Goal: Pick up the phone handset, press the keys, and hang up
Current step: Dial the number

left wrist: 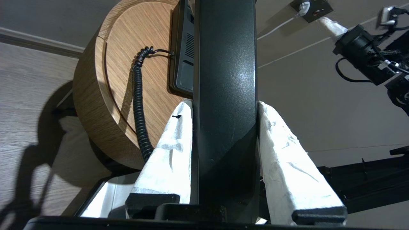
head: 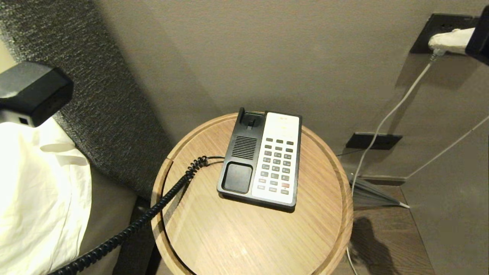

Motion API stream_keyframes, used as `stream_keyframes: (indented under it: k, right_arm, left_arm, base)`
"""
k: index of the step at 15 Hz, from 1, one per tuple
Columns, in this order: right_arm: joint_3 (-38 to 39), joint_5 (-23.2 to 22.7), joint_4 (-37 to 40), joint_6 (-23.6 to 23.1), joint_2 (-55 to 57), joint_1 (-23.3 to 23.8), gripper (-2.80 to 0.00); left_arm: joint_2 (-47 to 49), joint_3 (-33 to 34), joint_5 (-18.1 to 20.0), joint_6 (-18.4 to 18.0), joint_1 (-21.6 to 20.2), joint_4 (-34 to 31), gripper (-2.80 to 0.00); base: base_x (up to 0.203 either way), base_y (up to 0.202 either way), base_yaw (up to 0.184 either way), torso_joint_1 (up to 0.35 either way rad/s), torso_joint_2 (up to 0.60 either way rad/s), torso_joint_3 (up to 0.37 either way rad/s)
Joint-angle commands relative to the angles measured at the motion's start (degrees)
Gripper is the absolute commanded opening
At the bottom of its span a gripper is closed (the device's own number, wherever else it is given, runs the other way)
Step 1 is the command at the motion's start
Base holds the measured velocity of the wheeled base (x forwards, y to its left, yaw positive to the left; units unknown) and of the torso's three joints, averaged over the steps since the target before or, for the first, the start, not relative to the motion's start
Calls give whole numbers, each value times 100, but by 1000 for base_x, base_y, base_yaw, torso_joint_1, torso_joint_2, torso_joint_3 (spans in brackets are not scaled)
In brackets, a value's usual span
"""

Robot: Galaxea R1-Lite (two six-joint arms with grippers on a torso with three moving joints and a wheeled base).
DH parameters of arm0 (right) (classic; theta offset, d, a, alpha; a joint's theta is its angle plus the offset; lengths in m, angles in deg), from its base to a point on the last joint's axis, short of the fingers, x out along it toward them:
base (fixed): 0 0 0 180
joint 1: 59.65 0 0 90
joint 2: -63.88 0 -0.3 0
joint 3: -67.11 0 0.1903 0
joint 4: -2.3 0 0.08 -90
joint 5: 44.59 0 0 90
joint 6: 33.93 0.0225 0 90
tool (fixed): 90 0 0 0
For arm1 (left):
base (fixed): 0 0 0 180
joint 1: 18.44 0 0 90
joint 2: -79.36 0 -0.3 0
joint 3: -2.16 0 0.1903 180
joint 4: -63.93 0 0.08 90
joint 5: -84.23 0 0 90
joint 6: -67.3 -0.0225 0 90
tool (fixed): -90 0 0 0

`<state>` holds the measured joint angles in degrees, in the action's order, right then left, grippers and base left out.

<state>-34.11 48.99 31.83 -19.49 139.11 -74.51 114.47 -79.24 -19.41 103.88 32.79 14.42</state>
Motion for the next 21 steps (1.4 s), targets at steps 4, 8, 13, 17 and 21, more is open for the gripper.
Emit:
stream_keyframes:
  k: [4,8,13,17,21]
  right_arm:
    - [-497,8,247,23,-243,778,-280]
    - [-1072,4,739,-11,-194,783,-280]
    - [-1331,-58,1238,-12,-114,777,-280]
    - [-1258,-119,1231,-20,-96,733,-280]
    - [-985,-501,1235,-2,49,32,-280]
  left_arm:
    - [-30,-58,-25,25,0,-66,-280]
    - [-22,-41,-25,25,0,-49,-280]
    - [-30,6,-16,25,0,-23,-280]
    - [-33,-30,-16,25,0,-54,-280]
    - [-48,109,-15,17,0,-13,-280]
  base:
    - [0,0,0,0,0,0]
    - [0,0,0,0,0,0]
    - [0,0,0,0,0,0]
    - [0,0,0,0,0,0]
    - [0,0,0,0,0,0]
